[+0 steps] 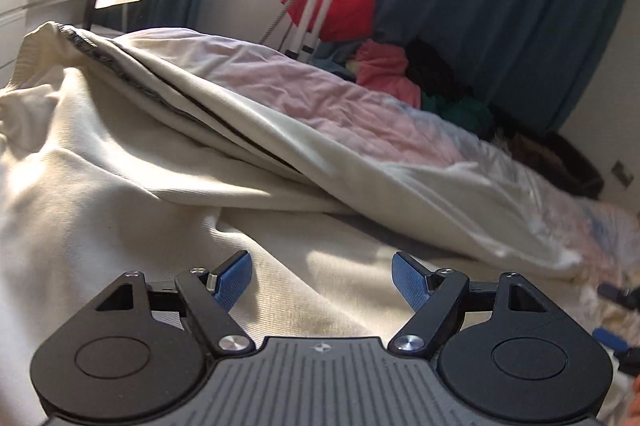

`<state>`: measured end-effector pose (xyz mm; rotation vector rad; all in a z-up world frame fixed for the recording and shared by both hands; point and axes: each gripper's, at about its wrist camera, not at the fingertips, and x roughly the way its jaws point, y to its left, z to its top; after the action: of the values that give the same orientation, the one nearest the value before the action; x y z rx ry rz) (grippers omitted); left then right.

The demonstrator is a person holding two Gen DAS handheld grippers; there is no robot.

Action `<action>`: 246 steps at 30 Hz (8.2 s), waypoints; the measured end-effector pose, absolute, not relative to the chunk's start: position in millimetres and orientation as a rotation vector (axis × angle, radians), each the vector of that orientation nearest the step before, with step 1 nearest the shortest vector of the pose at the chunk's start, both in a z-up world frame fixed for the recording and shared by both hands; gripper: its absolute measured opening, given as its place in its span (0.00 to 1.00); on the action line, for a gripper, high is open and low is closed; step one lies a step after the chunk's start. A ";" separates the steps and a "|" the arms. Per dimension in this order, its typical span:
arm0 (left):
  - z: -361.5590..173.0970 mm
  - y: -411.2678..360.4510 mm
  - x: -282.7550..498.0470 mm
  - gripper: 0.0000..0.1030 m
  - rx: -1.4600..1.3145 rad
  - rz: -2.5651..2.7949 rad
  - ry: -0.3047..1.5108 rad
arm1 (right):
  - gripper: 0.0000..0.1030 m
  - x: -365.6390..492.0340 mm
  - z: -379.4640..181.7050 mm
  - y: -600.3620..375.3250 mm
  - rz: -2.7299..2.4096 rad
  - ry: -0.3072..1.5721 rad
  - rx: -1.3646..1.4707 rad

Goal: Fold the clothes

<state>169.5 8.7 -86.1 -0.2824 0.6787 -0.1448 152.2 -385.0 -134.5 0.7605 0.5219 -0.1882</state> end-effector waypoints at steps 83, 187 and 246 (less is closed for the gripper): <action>-127.7 -6.2 241.3 0.09 0.362 -0.197 0.490 | 0.08 338.6 -174.2 -500.4 -0.521 0.569 0.783; -48.0 318.9 -27.1 0.07 -1.051 0.290 0.506 | 0.05 17.0 -129.5 -553.6 -0.820 0.334 0.999; -170.0 -466.1 318.0 0.04 0.539 -0.868 0.452 | 0.70 90.1 -147.5 -497.7 -0.890 0.268 0.864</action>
<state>318.0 -466.1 -169.9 0.5391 0.4517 -0.8677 90.1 -497.7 -147.5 0.8645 0.2683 -0.8897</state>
